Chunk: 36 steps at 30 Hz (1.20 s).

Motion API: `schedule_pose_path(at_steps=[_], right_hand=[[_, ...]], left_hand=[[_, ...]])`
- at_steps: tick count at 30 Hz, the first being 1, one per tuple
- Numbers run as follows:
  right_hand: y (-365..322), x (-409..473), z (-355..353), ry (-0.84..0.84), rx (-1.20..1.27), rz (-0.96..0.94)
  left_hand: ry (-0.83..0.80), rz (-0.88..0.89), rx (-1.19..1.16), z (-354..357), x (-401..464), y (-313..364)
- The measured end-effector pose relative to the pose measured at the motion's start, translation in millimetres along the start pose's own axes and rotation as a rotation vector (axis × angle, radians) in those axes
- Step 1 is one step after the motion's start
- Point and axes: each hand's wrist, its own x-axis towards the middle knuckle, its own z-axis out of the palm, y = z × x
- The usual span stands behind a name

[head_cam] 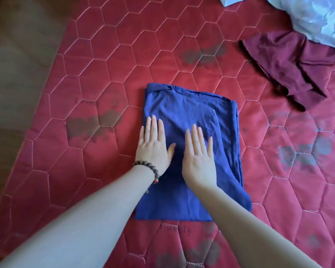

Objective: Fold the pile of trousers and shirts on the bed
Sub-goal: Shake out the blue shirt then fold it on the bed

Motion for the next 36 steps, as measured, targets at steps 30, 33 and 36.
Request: schedule_pose_path(at_steps=[30,33,36], right_hand=[[86.3,64.8,-16.3,0.094,-0.117,0.212],[8.7,0.7,8.5,-0.002,-0.004,-0.18],[10.9,-45.2,20.0,-0.101,-0.036,-0.146]], left_hand=[[0.1,0.049,0.047,27.9,1.9,-8.3],[0.09,0.045,0.04,27.8,-0.1,-7.6],[0.091,0.054,0.043,28.7,-0.2,-8.7]])
